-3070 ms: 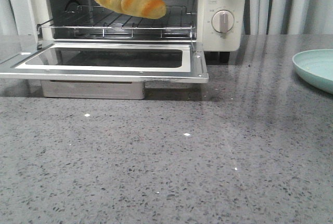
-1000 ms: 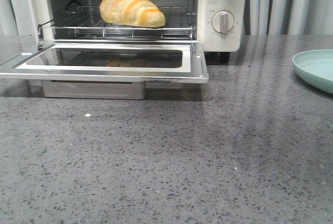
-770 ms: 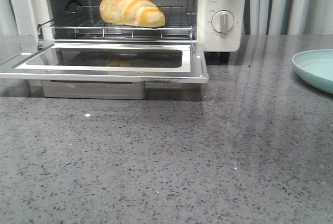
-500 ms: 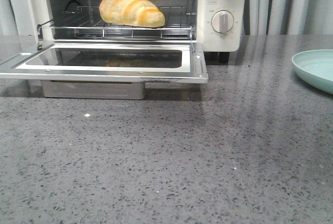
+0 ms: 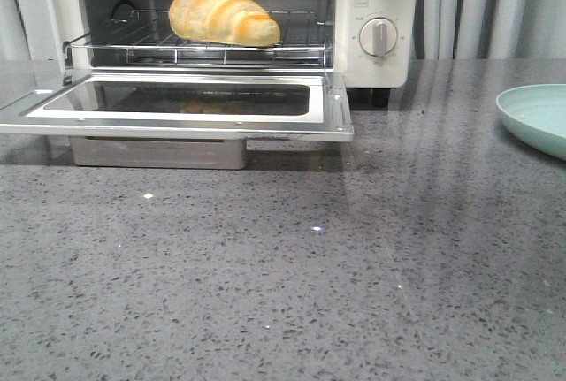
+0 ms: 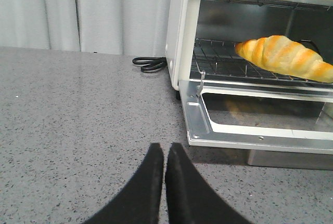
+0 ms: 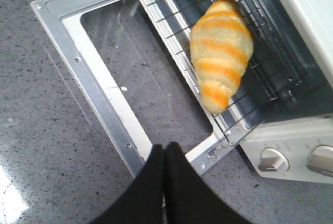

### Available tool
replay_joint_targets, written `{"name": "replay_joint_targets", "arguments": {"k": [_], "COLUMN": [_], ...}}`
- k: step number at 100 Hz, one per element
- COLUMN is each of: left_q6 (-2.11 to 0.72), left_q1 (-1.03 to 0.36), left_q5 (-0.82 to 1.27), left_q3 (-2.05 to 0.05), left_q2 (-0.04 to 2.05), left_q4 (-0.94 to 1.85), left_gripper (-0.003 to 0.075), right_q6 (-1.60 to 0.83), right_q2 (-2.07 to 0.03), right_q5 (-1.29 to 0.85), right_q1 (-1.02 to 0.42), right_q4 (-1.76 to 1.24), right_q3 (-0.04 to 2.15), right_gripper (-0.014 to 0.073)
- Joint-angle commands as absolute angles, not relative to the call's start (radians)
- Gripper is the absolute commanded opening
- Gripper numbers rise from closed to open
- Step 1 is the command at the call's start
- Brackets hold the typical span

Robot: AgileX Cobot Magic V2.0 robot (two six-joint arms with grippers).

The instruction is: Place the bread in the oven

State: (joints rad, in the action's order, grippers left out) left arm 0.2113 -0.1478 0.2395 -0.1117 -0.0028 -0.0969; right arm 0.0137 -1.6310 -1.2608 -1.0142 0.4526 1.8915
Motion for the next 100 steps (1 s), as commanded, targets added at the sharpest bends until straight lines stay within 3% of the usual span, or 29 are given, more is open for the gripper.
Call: {"name": "replay_joint_targets", "arguments": {"k": [1,100], "left_q6": [0.21,0.21], "left_q1": [-0.147,-0.147], "left_q5": [0.156,0.156], "left_q3": [-0.138,-0.138], "left_q2": [-0.029,-0.029], "left_q4": [-0.09,-0.09], "left_gripper": [-0.0021,-0.0021], "right_q6": [0.023,0.025], "right_q2": [-1.562,-1.535], "right_q5": [-1.313,-1.313], "right_q1": [-1.014,-1.014], "right_q4": [0.519,0.524], "right_q3": [1.901,1.883], "right_gripper": [-0.0068,-0.0068]}}
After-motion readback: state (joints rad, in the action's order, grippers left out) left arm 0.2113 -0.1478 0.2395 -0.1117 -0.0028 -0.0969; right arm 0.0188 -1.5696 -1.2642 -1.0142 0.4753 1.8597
